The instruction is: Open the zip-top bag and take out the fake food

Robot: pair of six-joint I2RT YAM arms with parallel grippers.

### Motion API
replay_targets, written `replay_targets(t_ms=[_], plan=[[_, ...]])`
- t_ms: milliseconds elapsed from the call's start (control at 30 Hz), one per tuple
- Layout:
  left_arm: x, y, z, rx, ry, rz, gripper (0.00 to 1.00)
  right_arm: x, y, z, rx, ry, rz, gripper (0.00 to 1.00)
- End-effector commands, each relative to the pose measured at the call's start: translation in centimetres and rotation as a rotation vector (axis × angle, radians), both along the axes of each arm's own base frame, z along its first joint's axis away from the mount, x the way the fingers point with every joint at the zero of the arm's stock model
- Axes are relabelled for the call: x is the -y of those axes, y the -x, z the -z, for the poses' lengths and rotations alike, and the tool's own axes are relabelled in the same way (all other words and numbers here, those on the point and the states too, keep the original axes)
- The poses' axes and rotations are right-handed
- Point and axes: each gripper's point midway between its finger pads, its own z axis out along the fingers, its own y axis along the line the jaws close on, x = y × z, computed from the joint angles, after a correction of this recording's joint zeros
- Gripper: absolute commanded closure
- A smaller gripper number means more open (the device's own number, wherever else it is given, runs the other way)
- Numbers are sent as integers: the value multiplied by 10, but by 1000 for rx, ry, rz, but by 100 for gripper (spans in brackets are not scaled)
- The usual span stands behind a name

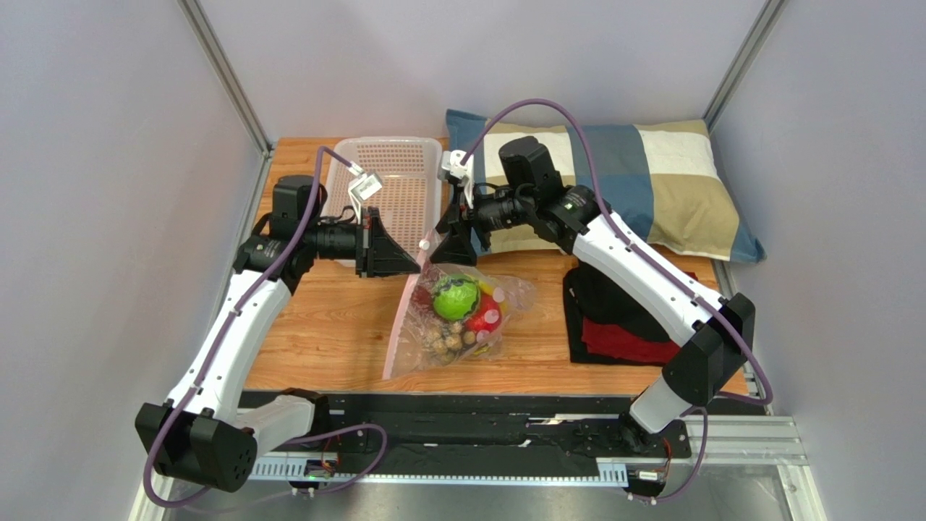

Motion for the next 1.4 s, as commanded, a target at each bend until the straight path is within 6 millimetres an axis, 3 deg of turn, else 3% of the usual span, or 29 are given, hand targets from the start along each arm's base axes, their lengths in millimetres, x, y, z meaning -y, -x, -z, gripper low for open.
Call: replay_targets(t_ms=[0, 33, 100, 133, 167, 233, 267, 367, 400, 467, 667, 833, 1133, 1367], plan=[[2, 11, -22, 98, 39, 58, 100, -11, 4, -30, 52, -91, -75, 38], [2, 12, -22, 100, 41, 61, 100, -12, 4, -29, 38, -91, -78, 41], [2, 14, -22, 99, 42, 60, 100, -16, 7, -31, 38, -104, -91, 58], [2, 15, -22, 102, 43, 63, 100, -17, 8, -33, 27, -108, -90, 69], [1, 12, -21, 105, 30, 41, 100, -18, 9, -32, 14, -100, -90, 86], [-3, 7, -18, 125, -15, -21, 100, -17, 10, -34, 0, -94, -81, 100], [-8, -5, -15, 139, -59, -98, 95, -16, 10, -33, -10, -85, -62, 100], [-18, -21, -15, 183, -93, -264, 61, -16, 15, -37, -48, -83, -38, 100], [-19, -21, -26, 234, -68, -297, 57, -16, 18, -39, -60, -85, -37, 100], [-22, -26, -25, 254, -81, -343, 53, -15, 23, -36, -85, -73, -44, 100], [-13, -24, -33, 331, -66, -324, 53, -14, 28, -33, -107, -56, -67, 100], [-4, -22, -29, 300, -57, -266, 54, -16, 28, -34, -123, -60, -74, 100], [1, -21, -25, 279, -43, -253, 70, -21, 29, -35, -153, -79, -84, 100], [3, -16, -19, 270, -43, -234, 61, -23, 29, -32, -178, -77, -91, 100]])
